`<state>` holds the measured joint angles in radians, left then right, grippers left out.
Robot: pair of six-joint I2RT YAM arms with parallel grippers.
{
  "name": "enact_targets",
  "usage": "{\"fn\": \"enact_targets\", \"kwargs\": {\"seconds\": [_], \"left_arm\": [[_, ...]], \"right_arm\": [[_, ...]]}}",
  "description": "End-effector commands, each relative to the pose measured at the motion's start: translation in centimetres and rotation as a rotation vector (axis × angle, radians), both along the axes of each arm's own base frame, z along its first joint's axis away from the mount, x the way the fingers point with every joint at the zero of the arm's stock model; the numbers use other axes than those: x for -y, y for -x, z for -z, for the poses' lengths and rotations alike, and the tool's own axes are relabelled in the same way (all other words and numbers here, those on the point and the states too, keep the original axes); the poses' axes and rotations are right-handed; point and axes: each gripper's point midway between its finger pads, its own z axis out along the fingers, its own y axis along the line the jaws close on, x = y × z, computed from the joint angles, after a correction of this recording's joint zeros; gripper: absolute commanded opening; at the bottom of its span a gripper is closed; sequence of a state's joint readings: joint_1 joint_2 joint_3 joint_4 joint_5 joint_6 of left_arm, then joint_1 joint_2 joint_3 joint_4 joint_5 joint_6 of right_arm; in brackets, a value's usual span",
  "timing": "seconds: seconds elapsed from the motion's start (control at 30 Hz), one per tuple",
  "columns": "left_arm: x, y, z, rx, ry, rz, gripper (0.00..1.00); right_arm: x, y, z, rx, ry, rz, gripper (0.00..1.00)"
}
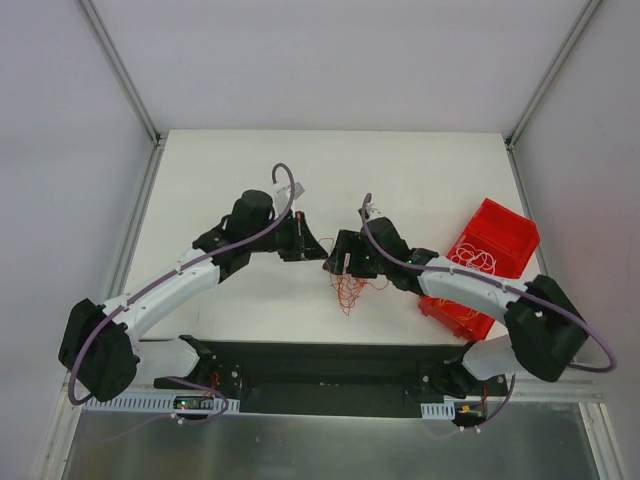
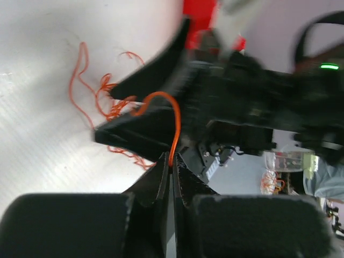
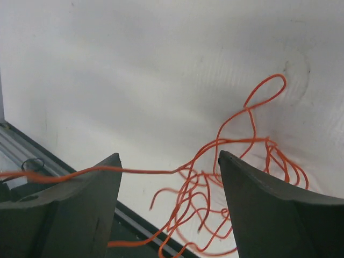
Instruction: Untangle the cables
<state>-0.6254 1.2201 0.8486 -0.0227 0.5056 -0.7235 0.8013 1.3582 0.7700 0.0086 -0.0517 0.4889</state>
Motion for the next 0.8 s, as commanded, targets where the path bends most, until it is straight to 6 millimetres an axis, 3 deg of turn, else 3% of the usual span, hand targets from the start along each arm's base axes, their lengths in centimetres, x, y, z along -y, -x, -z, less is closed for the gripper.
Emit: {"fn": "enact_targets", "kwargs": {"seconds": [0.0,0.07,0.13,0.27,0.37,0.43,0.57,0.63,0.77], "left_arm": [[0.9,1.0,-7.8,0.103,0.114,0.068,0.0],[0.1,0.8,-11.7,0.206,0.109,0.055,0.0],[-1.6,0.5,-17.2,0.37,0.064,0.016,0.0],[-7.6,0.1,-28.9,0.711,-0.055,-0.173,0.0],[-12.0,0.4,-35.0,0.878,-0.089,-0.347,0.0],[-14.0,0.6,-37.5,0.947,-0.102,-0.434,0.0],[-15.8,1.0,-40.1,1.015,-0.102,-0.508,0.0],[-15.8,0.6,-39.5,1.003,-0.119,-0.512,0.0],[-15.1,-0.8,-36.2,0.931,-0.184,-0.503,0.0]], "right_arm": [[-2.1,-2.6,1.5,0.006,-0.026,0.06,0.76],[-1.2,-3.3,3.2,0.004,0.055,0.095,0.76],[0.1,-3.6,4.6,0.001,0.13,0.118,0.76],[2.6,-4.8,6.3,-0.014,0.201,0.162,0.76],[3.6,-6.0,6.8,-0.025,0.231,0.172,0.76],[4.0,-7.0,7.0,-0.021,0.258,0.18,0.75],[5.4,-7.9,7.5,-0.037,0.347,0.19,0.76],[6.0,-8.1,7.2,-0.039,0.382,0.199,0.76],[6.8,-8.5,5.7,0.006,0.414,0.207,0.76]]}}
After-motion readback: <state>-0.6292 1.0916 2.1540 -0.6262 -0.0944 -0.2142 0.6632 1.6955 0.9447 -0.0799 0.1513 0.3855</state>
